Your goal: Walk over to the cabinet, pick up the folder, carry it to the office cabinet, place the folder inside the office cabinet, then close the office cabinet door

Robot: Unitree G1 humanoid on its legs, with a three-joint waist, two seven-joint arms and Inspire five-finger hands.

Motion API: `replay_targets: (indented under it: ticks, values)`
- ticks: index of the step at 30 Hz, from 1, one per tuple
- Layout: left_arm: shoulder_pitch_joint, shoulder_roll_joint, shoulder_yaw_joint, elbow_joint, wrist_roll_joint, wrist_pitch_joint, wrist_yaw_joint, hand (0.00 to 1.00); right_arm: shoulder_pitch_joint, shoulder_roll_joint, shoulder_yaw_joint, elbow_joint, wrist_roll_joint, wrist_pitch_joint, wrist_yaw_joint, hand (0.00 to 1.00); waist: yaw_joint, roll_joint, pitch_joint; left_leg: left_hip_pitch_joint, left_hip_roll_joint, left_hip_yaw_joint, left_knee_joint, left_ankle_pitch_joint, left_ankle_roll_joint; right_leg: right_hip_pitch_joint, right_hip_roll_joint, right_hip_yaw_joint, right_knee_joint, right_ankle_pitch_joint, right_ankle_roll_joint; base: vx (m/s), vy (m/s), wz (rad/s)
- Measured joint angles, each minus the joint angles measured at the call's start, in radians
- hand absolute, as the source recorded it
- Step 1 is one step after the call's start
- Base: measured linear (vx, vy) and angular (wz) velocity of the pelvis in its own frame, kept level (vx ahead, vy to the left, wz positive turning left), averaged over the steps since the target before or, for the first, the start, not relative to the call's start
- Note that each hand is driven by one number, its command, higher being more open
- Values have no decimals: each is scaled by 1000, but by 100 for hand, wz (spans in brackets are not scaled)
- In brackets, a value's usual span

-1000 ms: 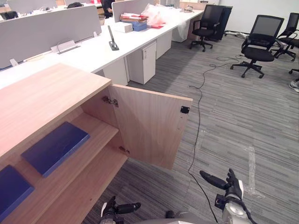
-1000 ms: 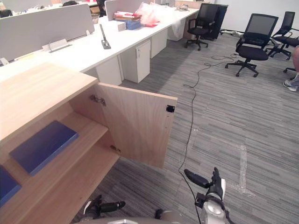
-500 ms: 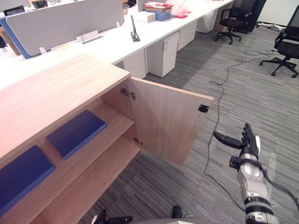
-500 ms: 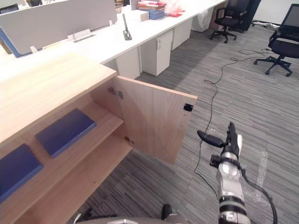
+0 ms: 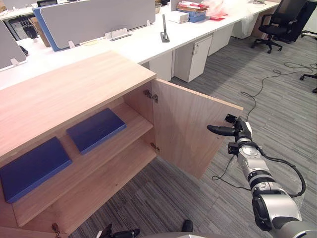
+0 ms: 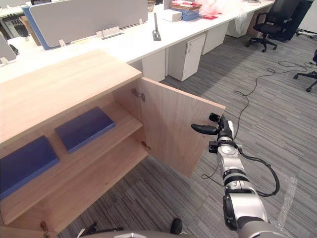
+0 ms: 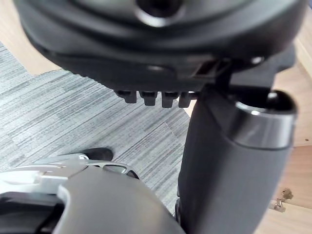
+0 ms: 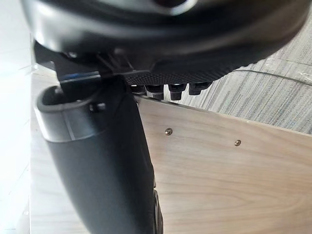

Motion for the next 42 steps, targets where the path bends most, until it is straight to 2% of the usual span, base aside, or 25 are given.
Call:
replay_targets:
  ticks: [5, 7, 10, 15, 16, 18, 19, 20, 22, 23, 27, 31, 36, 39, 40, 42]
  values:
    - [-1, 4, -11, 0, -8, 0, 0, 100, -12, -6, 39, 16, 0, 1, 12, 100, -3, -1, 4, -1, 1, -4, 2, 0, 0, 1, 0, -2, -3, 0, 0, -40, 21, 1]
    - [-1, 6, -12, 0, -8, 0, 0, 100, -12, -22, 96, 15, -1, 1, 16, 100, -10, -4, 8, -1, 2, -3, 2, 0, 0, 1, 2, -1, -3, 0, 0, -34, 23, -2]
    - [-1, 10, -12, 6, -7, 0, -1, 100, 5, -50, 230, -29, -3, 2, 22, 100, -33, -6, 12, 0, 8, 1, 3, -2, -3, -1, 8, 6, -3, -3, 4, -14, 9, -6]
    - [-6, 25, 5, 39, -2, 1, -5, 100, 123, -169, 507, -305, 11, 1, 59, 100, -74, -9, 13, 1, 35, 44, 15, -13, -21, -16, 42, 41, -3, -10, -6, 3, -9, -27]
    - [-8, 30, 10, 47, 16, 1, -5, 100, 144, -223, 598, -383, 11, 0, 94, 100, -87, -11, 12, 4, 44, 51, 22, -14, -23, -16, 54, 51, -2, -13, -13, 26, -37, -31]
    - [-17, 33, 12, 51, 34, 0, -5, 100, 161, -302, 722, -479, 8, -6, 177, 100, -89, -12, 11, 13, 56, 52, 23, -14, -24, -16, 71, 65, -1, -16, -22, 27, -73, -31]
    - [-31, 35, 13, 56, 55, -11, -8, 100, 175, -375, 892, -613, -15, -49, 311, 100, -89, -21, 5, 15, 73, 49, 25, -9, -27, -17, 90, 69, -1, -23, -36, 1, -118, -14]
    - [-37, 34, 14, 58, 64, -12, -14, 100, 177, -375, 963, -653, -81, -65, 368, 100, -82, -28, 0, 14, 77, 47, 24, -3, -27, -17, 94, 67, -3, -27, -41, -19, -104, -3]
    - [-44, 34, 20, 60, 70, -13, -17, 100, 192, -345, 1022, -684, -151, -86, 411, 100, -74, -33, -5, 8, 78, 44, 23, 1, -23, -20, 95, 62, -3, -28, -44, -34, -35, 9]
    - [-45, 31, 34, 60, 71, -13, -18, 100, 209, -305, 1031, -706, -183, -98, 421, 100, -72, -34, -10, -3, 78, 44, 23, 1, -23, -31, 95, 63, -3, -27, -43, -38, -10, 6]
    - [-41, 36, 53, 66, 72, -12, -2, 100, 238, -270, 1100, -760, -259, -166, 482, 100, -46, -46, -17, -6, 70, 41, 20, -4, -23, -33, 88, 65, 0, -17, -37, -3, 22, 2]
    - [-29, 36, 85, 66, 72, -10, 1, 100, 270, -241, 1106, -730, -364, -168, 484, 100, -36, -59, -25, -8, 57, 38, 21, -7, -29, -33, 71, 66, 0, -5, -30, 0, 71, 3]
    - [-36, 38, 88, 66, 71, -11, 4, 100, 272, -198, 1104, -667, -399, -165, 467, 100, -31, -60, -25, -18, 41, 21, 25, -8, -26, -33, 53, 56, 0, -1, -25, -14, 64, 9]
    - [-46, 36, 88, 66, 71, -11, 6, 100, 282, -138, 1092, -592, -418, -165, 460, 100, -25, -56, -22, -34, 38, -6, 37, -11, -22, -33, 42, 32, 6, -5, -25, -8, 26, 24]
    - [-54, 29, 88, 65, 71, -11, 6, 100, 282, -114, 1090, -548, -447, -163, 447, 100, -20, -48, -15, -38, 38, -20, 44, -13, -18, -45, 31, 18, 52, -28, -25, -27, 57, 43]
    - [-61, 13, 84, 62, 71, -14, 6, 100, 294, -68, 1067, -463, -489, -155, 432, 100, -9, -40, 1, -51, 26, -56, 81, -27, 0, -109, -25, -9, 247, -129, -16, -35, 97, 57]
